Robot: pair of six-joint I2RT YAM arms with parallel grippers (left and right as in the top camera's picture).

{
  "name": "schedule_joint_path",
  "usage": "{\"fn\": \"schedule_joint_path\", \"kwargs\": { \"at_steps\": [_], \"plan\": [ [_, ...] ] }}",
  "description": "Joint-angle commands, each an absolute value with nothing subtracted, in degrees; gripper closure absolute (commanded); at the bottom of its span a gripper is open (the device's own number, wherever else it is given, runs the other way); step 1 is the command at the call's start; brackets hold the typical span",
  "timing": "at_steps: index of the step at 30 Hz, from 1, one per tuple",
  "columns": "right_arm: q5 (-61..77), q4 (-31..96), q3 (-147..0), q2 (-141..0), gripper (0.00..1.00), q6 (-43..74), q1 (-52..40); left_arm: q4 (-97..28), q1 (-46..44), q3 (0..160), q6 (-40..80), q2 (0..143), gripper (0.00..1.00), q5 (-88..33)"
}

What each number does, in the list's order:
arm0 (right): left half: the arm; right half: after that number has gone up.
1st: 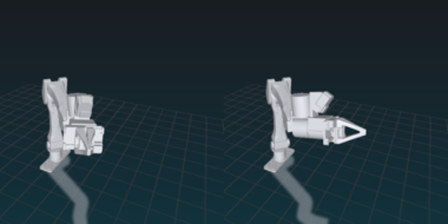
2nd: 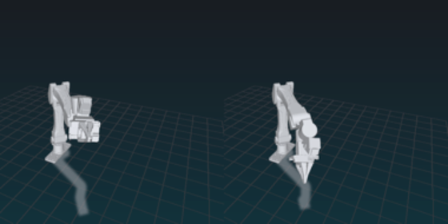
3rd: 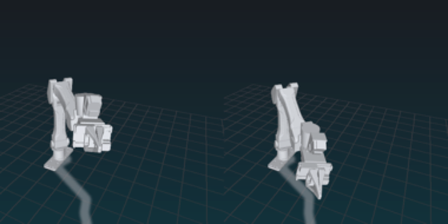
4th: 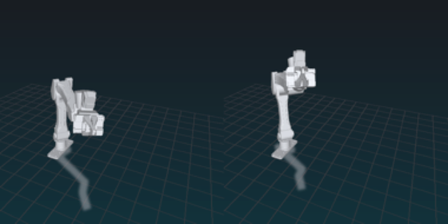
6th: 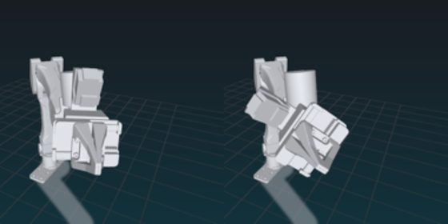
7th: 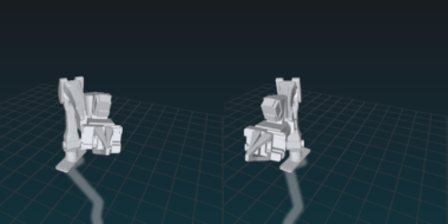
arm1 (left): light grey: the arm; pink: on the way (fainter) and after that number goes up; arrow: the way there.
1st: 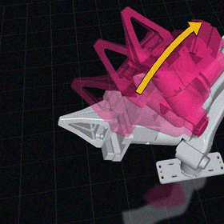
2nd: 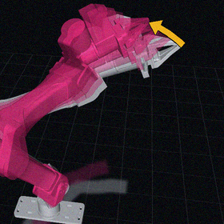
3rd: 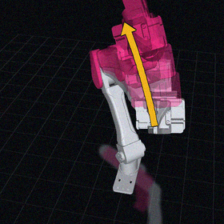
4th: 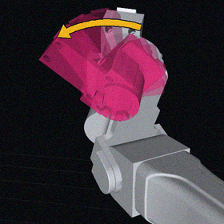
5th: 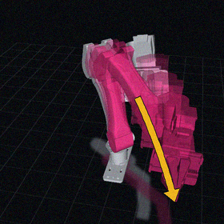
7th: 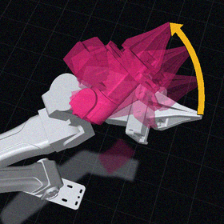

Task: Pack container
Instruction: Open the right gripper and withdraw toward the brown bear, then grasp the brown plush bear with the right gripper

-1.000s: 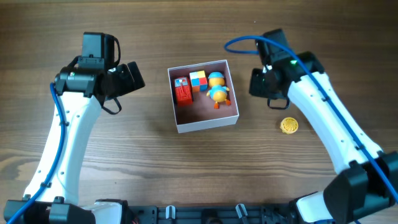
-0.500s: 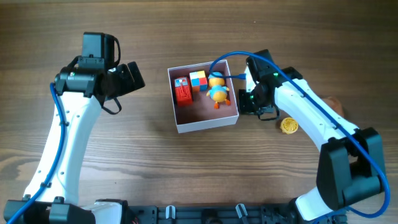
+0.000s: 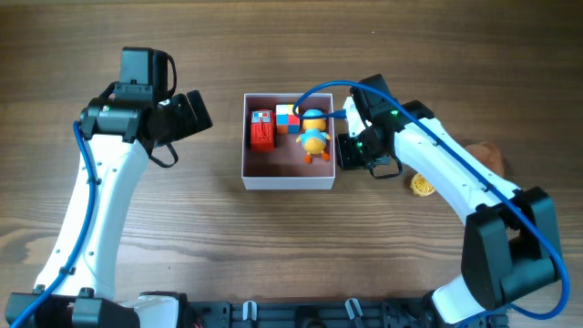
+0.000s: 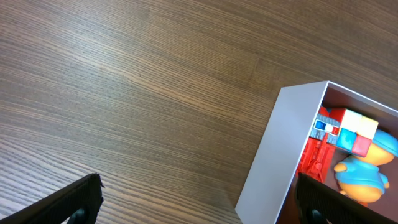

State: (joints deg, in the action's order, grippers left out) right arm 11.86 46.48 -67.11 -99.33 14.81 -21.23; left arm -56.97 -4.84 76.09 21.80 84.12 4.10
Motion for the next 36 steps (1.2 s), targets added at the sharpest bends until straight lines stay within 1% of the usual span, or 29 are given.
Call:
{"fn": "schedule_joint_path", "kwargs": {
  "at_steps": [1,3,4,6,7,9,10,12,16,20,22,25,29,36],
  "plan": [
    [1.06,49.47,-70.52,-96.62,0.86,19.73,-17.69,-56.8,-4.6,76.4,22.31,84.51,0.0,3.27],
    [-1.26,52.23,-73.47,-94.37,0.83,19.7,-15.46,-56.75,-4.6,76.4,22.31,84.51,0.0,3.29],
    [-2.7,54.41,-75.83,-92.86,0.68,19.66,-13.89,-56.62,-4.6,76.4,22.31,84.51,0.0,3.29],
    [-5.98,58.63,-80.88,-89.21,0.16,19.44,-10.13,-56.31,-4.6,76.4,22.31,84.51,0.0,3.27],
    [-6.59,60.53,-83.4,-86.94,0.09,17.65,-7.64,-56.21,-4.6,76.4,22.31,84.51,0.0,3.27],
    [-6.17,62.35,-85.67,-84.44,0.02,12.58,-4.36,-56.25,-4.6,76.4,22.31,84.51,0.0,3.27],
    [-6.22,63.02,-86.17,-83.37,0.01,10.22,-2.68,-56.27,-4.6,76.4,22.31,84.51,0.0,3.27],
    [-6.26,65.41,-86.19,-81.62,0.0,4.08,2.59,-56.45,-4.6,76.4,22.31,84.51,0.0,3.27],
    [-6.2,69.08,-84.27,-82.26,0.0,1.3,13.06,-56.45,-4.6,76.4,22.31,84.51,0.0,3.27],
    [-4.97,66.76,-82.83,-84.93,0.0,-6.35,21.56,-56.45,-4.6,76.4,22.33,84.51,0.0,3.27],
    [-2.61,62.41,-82.83,-86.87,0.01,-11.92,24.56,-56.4,-4.6,76.4,22.33,84.51,0.0,3.27],
    [1.34,61.23,-82.83,-90.72,0.0,-15.75,25.58,-56.36,-4.6,76.4,22.33,84.51,0.0,3.97],
    [1.32,63.13,-82.52,-96.47,0.0,-16.49,25.58,-56.36,-4.6,76.4,22.28,84.51,0.0,4.6],
    [1.37,60.49,-76.58,-100.09,0.0,-18.04,25.23,-55.68,-4.6,76.4,22.33,84.51,0.0,4.56]
  ]
}}
